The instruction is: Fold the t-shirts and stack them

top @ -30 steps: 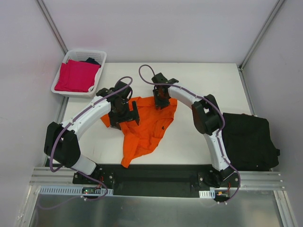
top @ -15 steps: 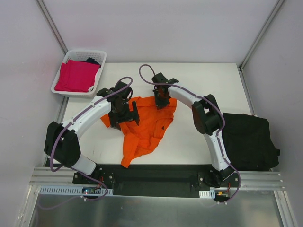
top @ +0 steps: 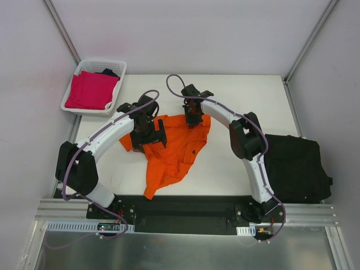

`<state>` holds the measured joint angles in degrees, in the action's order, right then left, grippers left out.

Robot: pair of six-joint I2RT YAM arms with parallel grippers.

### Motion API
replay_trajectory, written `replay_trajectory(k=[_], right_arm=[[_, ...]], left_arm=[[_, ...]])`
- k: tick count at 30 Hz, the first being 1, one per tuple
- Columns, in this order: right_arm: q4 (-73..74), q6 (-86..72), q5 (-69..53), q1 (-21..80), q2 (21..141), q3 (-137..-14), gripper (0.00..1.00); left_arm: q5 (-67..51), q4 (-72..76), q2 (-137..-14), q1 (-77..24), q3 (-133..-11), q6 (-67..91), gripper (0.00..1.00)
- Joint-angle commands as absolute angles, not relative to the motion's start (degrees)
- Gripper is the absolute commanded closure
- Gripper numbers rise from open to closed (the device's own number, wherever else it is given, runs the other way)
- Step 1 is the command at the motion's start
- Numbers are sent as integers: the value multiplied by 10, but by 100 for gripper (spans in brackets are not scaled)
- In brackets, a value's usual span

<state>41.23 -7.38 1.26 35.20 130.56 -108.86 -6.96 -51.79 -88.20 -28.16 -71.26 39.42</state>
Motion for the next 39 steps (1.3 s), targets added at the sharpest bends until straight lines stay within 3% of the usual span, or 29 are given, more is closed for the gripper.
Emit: replay_trajectory(k=[1,17,39], right_arm=[[441,-69,30,339,1266,-1135,99],[459,-76,-14,260,1297,-1238,98],[490,-55,-47,259,1307,-1093,93]], left_arm=[[-59,-531,-888,-287,-737,382,1],[-62,-532,-927,-287,-782,375,1],[-85,-531,-1001,-287,-857,362,1]])
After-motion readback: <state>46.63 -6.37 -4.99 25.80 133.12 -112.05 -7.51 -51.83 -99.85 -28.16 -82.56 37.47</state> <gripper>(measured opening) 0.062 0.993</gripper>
